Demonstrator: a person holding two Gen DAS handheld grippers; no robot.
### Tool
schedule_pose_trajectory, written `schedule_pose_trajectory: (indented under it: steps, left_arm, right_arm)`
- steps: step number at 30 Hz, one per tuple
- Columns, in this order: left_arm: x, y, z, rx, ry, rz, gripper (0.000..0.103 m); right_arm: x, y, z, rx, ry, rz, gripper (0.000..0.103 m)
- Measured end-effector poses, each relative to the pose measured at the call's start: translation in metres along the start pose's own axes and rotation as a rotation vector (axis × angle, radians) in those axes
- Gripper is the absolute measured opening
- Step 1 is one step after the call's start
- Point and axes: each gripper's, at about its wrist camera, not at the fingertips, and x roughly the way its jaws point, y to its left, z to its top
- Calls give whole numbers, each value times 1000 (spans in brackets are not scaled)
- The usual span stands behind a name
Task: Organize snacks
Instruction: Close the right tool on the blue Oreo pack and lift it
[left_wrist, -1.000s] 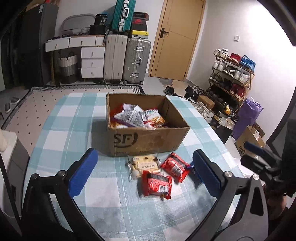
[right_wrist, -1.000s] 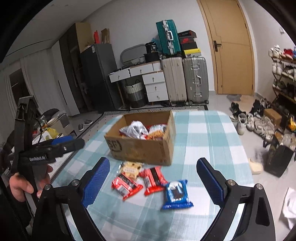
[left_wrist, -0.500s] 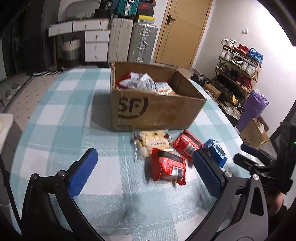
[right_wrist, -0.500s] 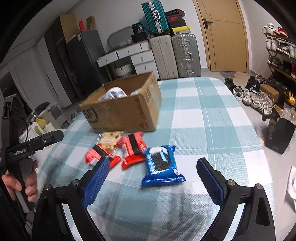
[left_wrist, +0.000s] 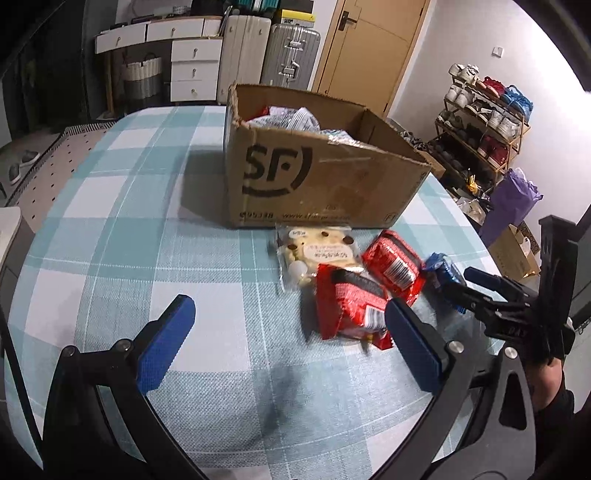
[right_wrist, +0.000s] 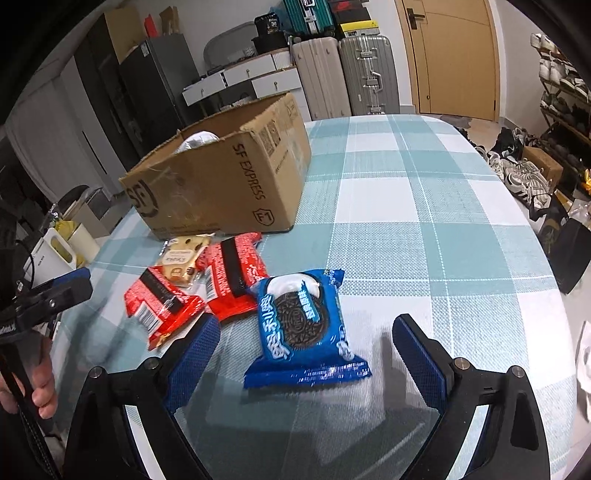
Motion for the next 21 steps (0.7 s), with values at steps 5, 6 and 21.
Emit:
schedule_pose_trajectory:
  steps: [5,6,21]
  left_arm:
    - [6,4,-4,-10,14,9,102]
    - [7,3,-4,-11,19,-1,102]
    - [13,-2,-12,-22,60,-13,102]
  right_arm:
    - [10,-1,5,-5,10,-2,95]
    - [10,-2,6,-3,7,0,93]
    - [12,6,4,-51,3,-12,45]
